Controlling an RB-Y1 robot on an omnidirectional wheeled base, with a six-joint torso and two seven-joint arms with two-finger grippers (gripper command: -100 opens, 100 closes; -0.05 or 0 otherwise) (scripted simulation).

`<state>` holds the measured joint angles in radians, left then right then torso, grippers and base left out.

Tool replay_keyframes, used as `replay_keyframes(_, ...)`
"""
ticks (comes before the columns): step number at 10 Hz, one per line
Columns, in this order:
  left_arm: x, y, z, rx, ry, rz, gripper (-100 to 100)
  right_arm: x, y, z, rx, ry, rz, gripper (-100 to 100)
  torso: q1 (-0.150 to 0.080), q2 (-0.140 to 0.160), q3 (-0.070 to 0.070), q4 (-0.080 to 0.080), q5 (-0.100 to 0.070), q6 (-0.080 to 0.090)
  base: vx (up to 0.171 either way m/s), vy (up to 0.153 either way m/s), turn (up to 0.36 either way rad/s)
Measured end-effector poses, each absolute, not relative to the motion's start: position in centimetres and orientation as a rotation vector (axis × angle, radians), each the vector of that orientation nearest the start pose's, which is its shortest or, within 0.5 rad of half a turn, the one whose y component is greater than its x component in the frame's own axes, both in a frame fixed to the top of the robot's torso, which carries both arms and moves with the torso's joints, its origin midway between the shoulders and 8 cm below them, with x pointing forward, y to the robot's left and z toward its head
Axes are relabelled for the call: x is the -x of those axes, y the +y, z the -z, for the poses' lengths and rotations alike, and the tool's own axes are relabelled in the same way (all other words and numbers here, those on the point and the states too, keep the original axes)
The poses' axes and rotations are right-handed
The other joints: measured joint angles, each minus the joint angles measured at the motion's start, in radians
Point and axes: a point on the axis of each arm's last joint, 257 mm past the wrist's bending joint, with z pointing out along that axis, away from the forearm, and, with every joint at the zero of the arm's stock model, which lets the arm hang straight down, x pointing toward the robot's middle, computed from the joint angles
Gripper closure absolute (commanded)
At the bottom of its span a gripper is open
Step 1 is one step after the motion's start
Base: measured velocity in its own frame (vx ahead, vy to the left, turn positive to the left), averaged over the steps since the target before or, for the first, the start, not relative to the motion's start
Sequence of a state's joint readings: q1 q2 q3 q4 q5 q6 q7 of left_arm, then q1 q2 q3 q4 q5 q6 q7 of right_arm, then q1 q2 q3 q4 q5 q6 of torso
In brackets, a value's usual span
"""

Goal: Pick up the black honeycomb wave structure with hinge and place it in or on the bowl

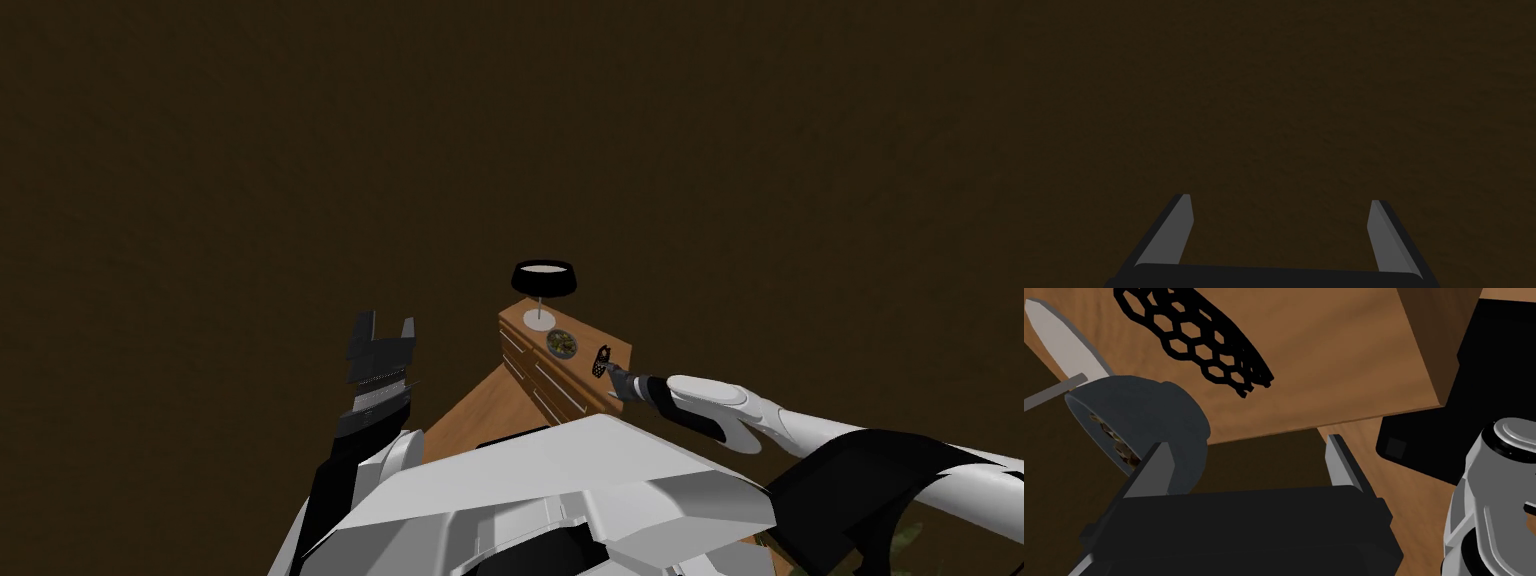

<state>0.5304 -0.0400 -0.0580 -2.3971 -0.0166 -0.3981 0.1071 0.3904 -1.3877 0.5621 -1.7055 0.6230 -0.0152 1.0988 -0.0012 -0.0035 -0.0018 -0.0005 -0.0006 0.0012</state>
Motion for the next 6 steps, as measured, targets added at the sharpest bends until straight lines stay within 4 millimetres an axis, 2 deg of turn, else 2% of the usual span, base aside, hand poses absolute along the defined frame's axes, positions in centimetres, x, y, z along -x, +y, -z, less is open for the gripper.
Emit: replay_keyframes(6, -33.7, 26.6, -4.8, 0.734, 0.564, 1.433, 0, -26.3, -50.3, 39.0, 2.022, 1.706, 0.627, -100, 0.000, -0.002, -0.001, 0.000, 0.000, 0.000, 0.028, -0.007, 0.100)
